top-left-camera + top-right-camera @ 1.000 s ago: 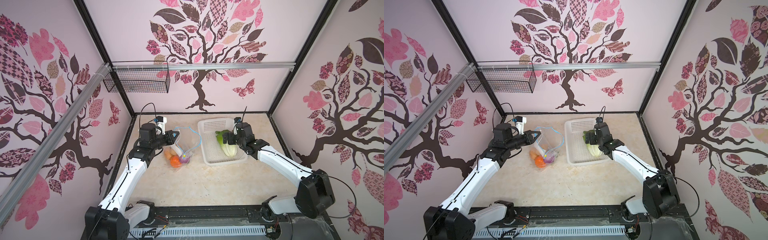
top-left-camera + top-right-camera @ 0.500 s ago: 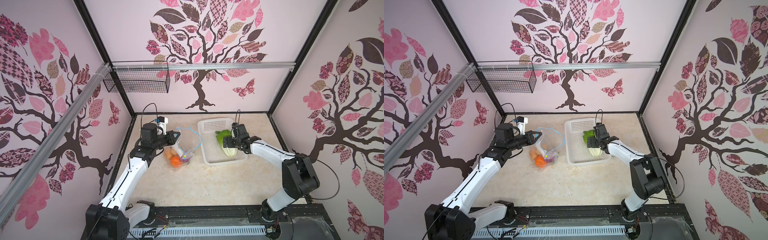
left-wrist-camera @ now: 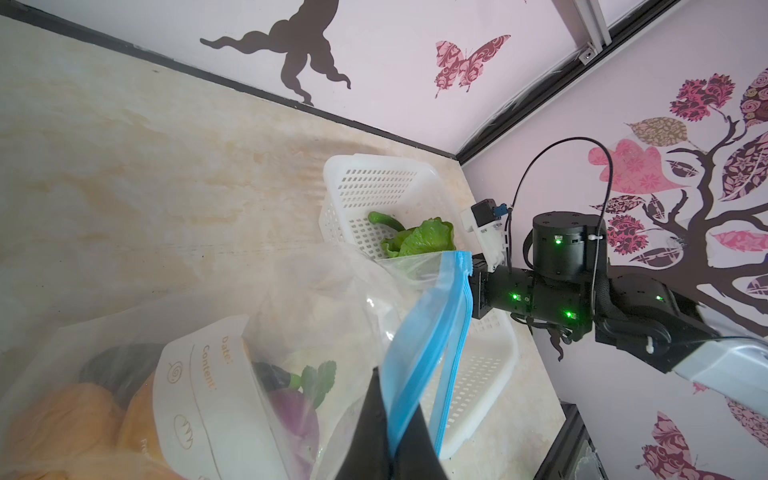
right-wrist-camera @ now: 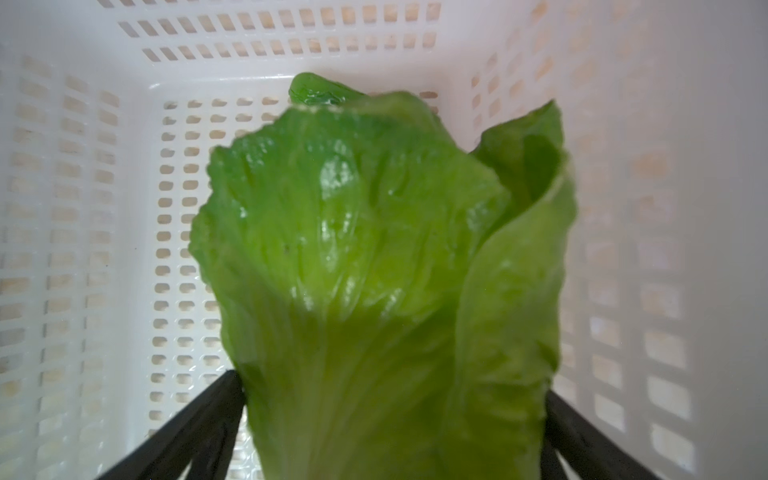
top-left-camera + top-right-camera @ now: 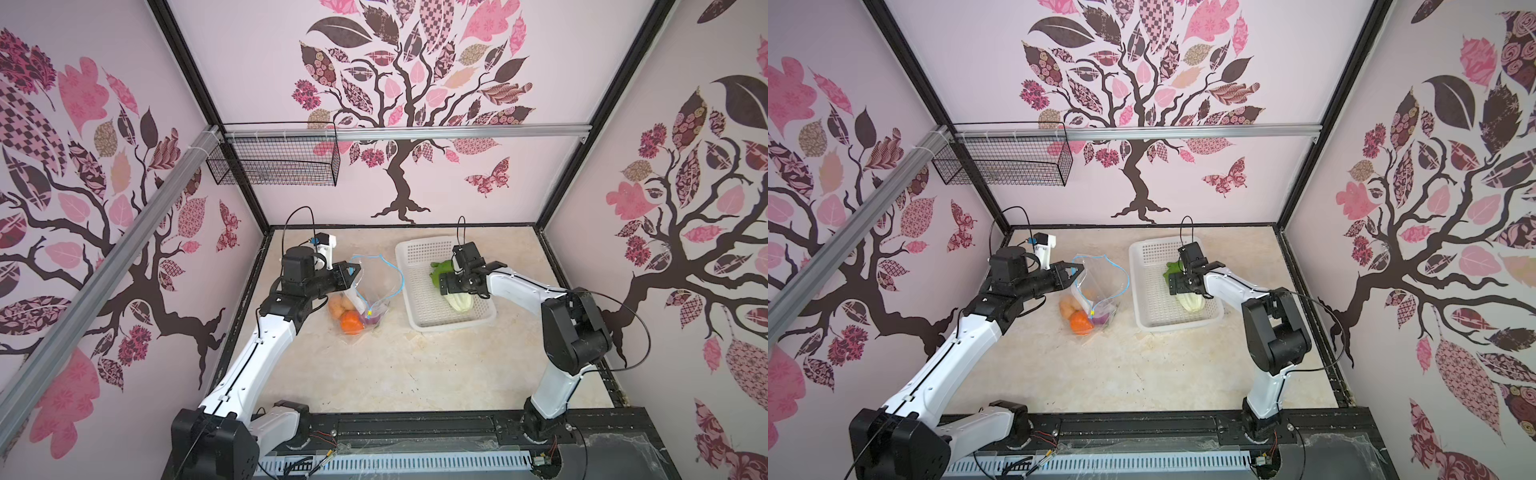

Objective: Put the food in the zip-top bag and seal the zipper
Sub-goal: 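Lower the right gripper over the lettuce in the basket and grasp it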

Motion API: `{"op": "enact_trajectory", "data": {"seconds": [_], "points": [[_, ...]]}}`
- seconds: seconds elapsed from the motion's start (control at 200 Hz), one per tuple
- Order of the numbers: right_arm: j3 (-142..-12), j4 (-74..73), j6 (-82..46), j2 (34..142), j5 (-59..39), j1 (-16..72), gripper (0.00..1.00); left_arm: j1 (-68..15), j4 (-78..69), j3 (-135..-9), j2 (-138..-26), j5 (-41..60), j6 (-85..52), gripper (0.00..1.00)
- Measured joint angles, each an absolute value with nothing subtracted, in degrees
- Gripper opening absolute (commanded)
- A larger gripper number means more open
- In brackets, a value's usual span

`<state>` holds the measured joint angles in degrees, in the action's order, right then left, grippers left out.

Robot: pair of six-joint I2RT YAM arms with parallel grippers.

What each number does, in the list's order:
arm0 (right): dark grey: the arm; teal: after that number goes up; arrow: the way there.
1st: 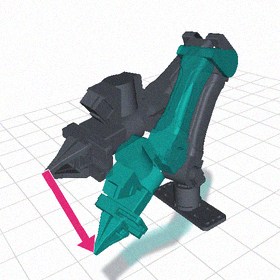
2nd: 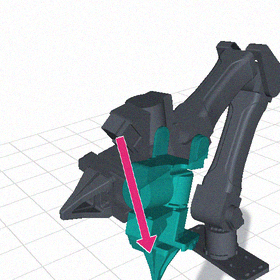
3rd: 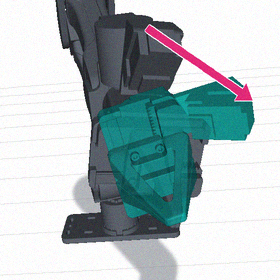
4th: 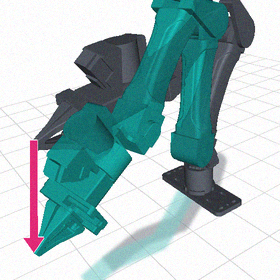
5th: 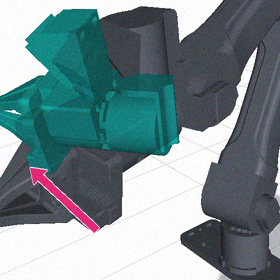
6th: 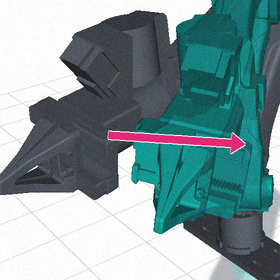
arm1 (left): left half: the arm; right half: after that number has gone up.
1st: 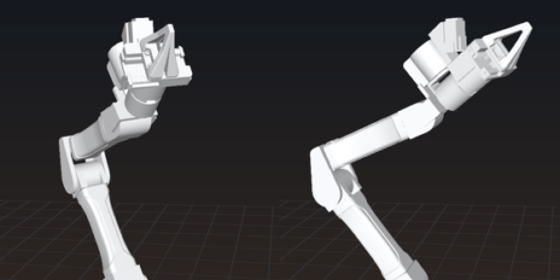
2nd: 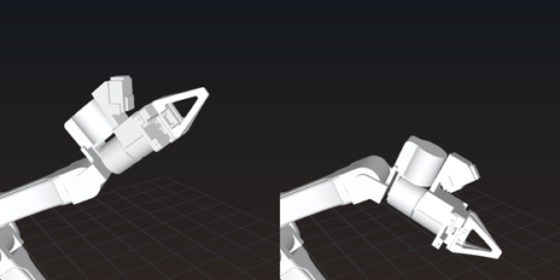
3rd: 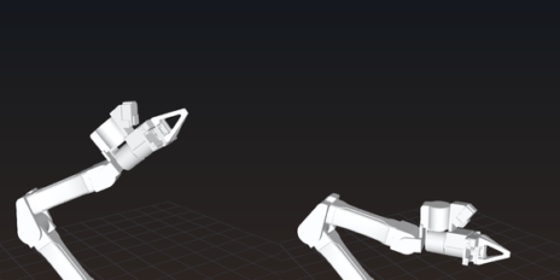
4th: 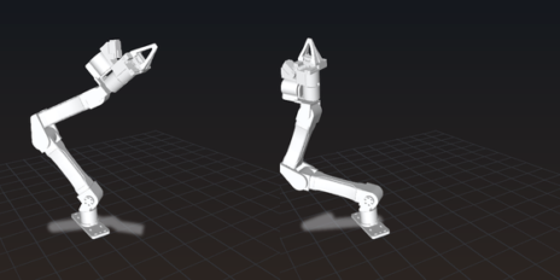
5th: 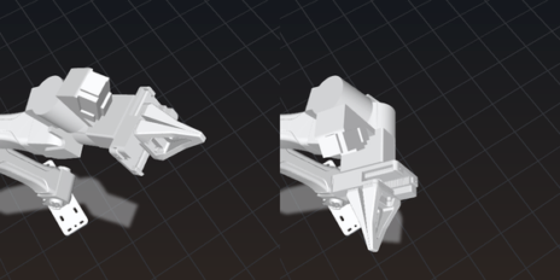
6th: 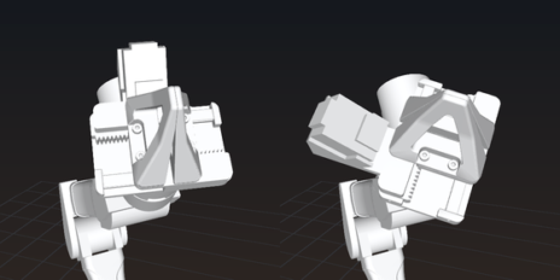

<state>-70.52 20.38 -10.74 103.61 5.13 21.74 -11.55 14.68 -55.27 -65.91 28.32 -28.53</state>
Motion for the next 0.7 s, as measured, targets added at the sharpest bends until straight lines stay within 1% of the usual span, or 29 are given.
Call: {"op": "enact_trajectory", "data": {"seconds": [0.34,0.7], "points": [[-74.1,24.3,-8.8,107.1,10.2,24.2,1.0,-11.6,14.7,-55.3,-65.9,28.2,-28.5,0.0],[-75.9,27.3,-6.7,108.0,11.8,25.8,1.0,-11.6,14.7,-55.3,-65.9,28.1,-28.5,0.0]]}}
